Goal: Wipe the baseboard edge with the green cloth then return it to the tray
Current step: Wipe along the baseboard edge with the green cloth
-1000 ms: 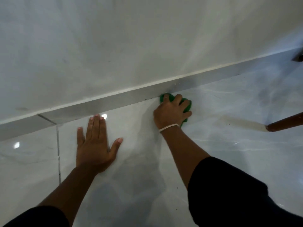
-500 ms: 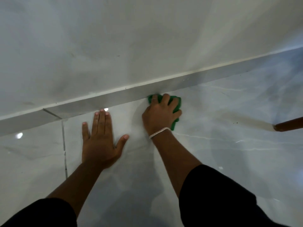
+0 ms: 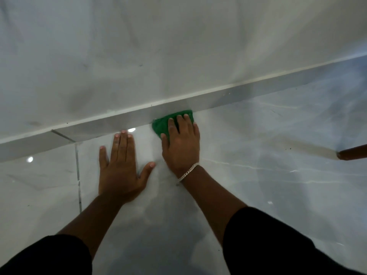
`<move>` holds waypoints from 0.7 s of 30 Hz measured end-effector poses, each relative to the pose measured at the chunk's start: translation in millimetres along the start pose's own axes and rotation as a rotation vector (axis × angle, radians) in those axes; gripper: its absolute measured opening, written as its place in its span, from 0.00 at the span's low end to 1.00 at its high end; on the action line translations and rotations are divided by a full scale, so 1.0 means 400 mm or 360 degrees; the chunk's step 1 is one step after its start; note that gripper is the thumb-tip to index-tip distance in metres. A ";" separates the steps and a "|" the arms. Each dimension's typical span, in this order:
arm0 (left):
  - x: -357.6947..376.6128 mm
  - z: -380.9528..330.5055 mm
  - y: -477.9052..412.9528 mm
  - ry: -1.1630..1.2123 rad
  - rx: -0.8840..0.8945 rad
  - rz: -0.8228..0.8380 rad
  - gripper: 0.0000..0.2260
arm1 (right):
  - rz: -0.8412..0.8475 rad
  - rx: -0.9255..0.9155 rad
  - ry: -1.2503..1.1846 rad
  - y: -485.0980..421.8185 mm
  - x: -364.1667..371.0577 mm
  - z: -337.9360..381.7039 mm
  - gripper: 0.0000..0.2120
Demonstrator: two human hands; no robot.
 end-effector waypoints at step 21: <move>-0.011 -0.007 0.011 -0.0042 0.0046 -0.0020 0.43 | 0.0079 -0.0099 -0.0104 -0.081 -0.066 -0.114 0.11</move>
Point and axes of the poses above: each hand's wrist, its own y-axis away from the middle knuckle, its own x-axis out of the palm, z = x × y, the point moved 8 cm from there along -y, towards the middle knuckle, and after that the axes turned 2 degrees about z, right-handed, at the moved point
